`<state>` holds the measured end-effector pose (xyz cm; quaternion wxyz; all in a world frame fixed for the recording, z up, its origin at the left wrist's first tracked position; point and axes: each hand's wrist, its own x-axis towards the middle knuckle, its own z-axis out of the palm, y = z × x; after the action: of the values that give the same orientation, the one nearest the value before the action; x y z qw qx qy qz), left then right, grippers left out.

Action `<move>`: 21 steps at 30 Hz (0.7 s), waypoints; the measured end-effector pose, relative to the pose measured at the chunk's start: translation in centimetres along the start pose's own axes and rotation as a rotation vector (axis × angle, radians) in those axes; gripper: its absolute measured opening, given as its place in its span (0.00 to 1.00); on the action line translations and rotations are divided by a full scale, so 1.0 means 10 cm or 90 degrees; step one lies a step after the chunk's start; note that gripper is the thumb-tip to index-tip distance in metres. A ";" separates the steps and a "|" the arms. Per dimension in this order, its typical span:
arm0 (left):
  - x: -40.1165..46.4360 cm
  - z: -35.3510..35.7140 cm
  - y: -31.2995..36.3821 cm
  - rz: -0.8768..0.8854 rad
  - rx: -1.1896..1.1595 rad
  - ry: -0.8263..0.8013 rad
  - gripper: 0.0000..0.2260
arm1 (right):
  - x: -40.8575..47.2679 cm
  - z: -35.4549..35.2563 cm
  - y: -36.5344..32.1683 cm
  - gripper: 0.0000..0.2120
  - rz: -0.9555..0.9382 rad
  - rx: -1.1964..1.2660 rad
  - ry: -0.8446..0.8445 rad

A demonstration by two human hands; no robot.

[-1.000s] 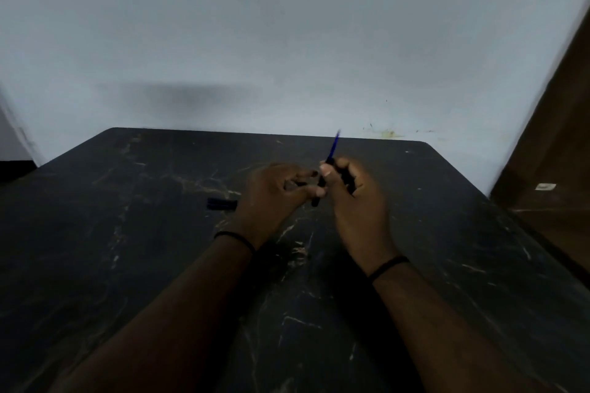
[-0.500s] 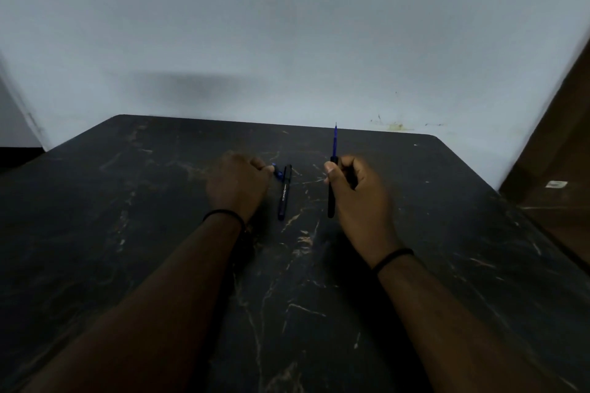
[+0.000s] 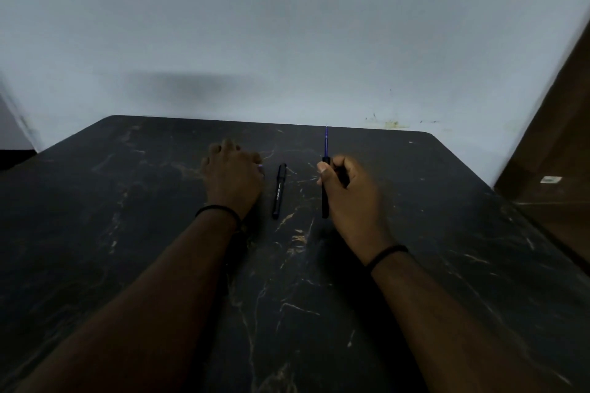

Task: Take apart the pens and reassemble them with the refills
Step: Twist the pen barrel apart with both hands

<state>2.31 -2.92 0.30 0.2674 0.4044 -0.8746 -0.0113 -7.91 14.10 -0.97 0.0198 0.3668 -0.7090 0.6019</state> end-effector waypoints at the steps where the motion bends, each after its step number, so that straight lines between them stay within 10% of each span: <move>1: 0.01 0.01 -0.02 -0.022 -0.020 0.020 0.10 | -0.01 0.00 0.00 0.08 -0.003 -0.005 0.000; 14: 0.13 0.11 -0.04 -0.089 0.071 -0.004 0.17 | 0.02 0.02 0.07 0.11 -0.003 -0.031 -0.019; 21: 0.10 0.09 -0.02 -0.100 -0.379 0.074 0.02 | 0.02 0.06 0.12 0.12 -0.021 -0.040 -0.032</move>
<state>1.50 -3.94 -0.01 0.4217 0.3747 -0.7821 -0.2647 -8.50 13.50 -2.00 0.0234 0.3927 -0.7215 0.5698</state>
